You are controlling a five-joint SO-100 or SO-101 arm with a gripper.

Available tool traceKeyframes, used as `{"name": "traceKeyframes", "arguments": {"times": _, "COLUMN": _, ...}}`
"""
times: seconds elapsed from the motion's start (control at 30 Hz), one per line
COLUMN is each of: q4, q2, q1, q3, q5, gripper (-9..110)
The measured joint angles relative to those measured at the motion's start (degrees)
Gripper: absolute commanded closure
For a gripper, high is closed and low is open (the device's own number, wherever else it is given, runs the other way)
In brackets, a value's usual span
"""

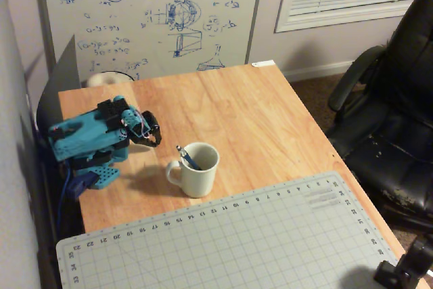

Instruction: Touch the pen.

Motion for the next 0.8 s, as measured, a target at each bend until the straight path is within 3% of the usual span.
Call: {"name": "traceKeyframes", "arguments": {"times": 0.8, "q4": 0.00, "q2": 2.29, "q1": 0.00, "q3": 0.44, "q5": 0.00, "gripper": 101}}
